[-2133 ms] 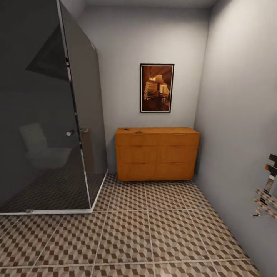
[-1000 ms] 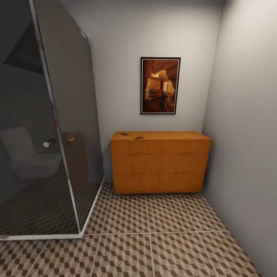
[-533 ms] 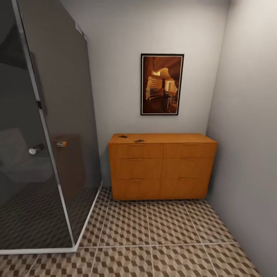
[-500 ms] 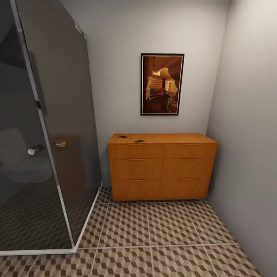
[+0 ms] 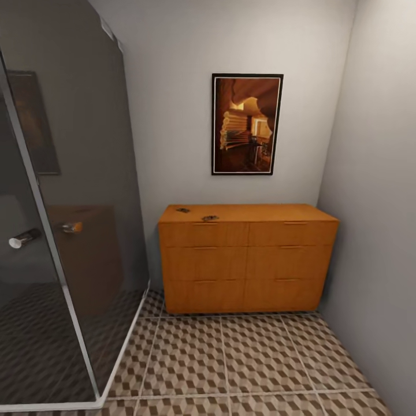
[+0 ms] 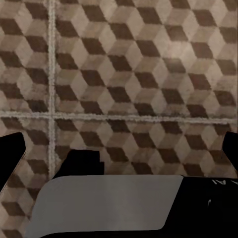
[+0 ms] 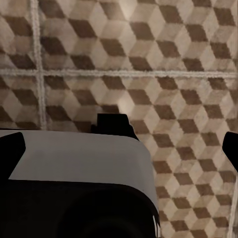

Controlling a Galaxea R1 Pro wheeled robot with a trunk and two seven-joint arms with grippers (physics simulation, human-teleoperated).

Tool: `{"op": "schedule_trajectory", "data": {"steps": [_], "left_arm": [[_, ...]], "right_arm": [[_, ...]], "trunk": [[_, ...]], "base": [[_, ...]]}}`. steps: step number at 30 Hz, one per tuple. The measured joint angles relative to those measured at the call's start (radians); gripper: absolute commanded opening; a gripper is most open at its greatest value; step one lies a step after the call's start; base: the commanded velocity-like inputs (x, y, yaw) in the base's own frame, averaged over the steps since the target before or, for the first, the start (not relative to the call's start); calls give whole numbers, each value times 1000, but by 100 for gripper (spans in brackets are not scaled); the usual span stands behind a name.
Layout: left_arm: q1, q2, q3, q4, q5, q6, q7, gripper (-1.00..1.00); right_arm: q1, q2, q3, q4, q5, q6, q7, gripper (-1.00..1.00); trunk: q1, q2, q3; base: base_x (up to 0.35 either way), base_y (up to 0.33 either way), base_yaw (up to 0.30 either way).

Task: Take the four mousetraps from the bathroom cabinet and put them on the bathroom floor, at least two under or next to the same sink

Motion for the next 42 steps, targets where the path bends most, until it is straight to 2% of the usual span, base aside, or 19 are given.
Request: {"op": "schedule_trajectory", "data": {"steps": [42], "left_arm": [[0, 0, 0, 0, 0, 0, 0, 100]], "right_arm": [[0, 2, 1, 0, 0, 7, 0, 100]], "trunk": [[0, 0, 0]], "base": [[323, 0, 0]]}}
